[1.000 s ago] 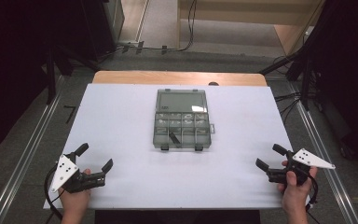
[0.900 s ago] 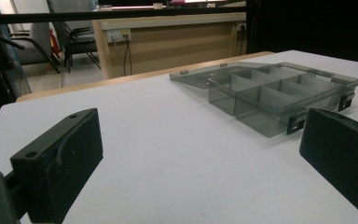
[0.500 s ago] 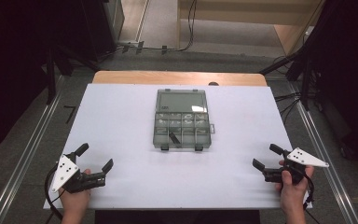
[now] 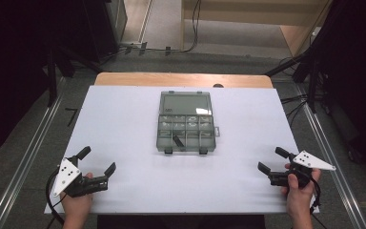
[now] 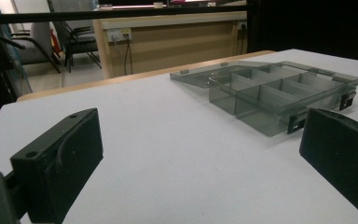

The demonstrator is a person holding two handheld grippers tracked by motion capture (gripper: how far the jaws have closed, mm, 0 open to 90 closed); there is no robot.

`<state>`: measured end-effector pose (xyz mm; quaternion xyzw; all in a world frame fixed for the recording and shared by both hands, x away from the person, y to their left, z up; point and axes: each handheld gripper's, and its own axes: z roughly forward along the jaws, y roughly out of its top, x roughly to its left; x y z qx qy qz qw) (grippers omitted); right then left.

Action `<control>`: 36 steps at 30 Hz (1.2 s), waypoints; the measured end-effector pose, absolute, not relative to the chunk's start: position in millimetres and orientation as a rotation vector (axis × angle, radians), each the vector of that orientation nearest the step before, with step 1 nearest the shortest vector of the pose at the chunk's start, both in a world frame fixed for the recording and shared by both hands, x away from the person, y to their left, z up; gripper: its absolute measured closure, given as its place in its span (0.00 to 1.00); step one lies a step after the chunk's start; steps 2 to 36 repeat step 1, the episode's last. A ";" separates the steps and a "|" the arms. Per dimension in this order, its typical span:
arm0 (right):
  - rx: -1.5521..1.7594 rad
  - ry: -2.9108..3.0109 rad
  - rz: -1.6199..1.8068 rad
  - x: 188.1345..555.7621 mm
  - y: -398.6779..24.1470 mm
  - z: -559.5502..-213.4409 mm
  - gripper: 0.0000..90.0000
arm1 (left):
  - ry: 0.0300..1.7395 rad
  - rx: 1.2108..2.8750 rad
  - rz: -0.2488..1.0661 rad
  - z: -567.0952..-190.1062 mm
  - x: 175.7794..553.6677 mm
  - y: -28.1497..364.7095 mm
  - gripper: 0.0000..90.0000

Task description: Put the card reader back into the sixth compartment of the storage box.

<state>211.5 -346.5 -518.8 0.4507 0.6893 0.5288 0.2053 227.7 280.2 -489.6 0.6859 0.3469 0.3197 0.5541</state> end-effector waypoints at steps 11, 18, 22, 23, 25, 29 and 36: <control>1.259 1.922 1.471 211.8 -346.0 -518.8 0.00 | 0.821 1.620 0.755 -489.5 227.7 280.2 0.00; 1.259 1.922 1.471 211.8 -346.0 -518.8 0.00 | 0.821 1.620 0.755 -489.5 227.7 280.2 0.00; 1.259 1.922 1.471 211.8 -346.0 -518.8 0.00 | 0.821 1.620 0.755 -489.5 227.7 280.2 0.00; 1.259 1.922 1.471 211.8 -346.0 -518.8 0.00 | 0.821 1.620 0.755 -489.5 227.7 280.2 0.00; 1.259 1.922 1.471 211.8 -346.0 -518.8 0.00 | 0.821 1.620 0.755 -489.5 227.7 280.2 0.00; 1.259 1.922 1.471 211.8 -346.0 -518.8 0.00 | 0.821 1.620 0.755 -489.5 227.7 280.2 0.00; 1.259 1.922 1.471 211.8 -346.0 -518.8 0.00 | 0.821 1.620 0.755 -489.5 227.7 280.2 0.00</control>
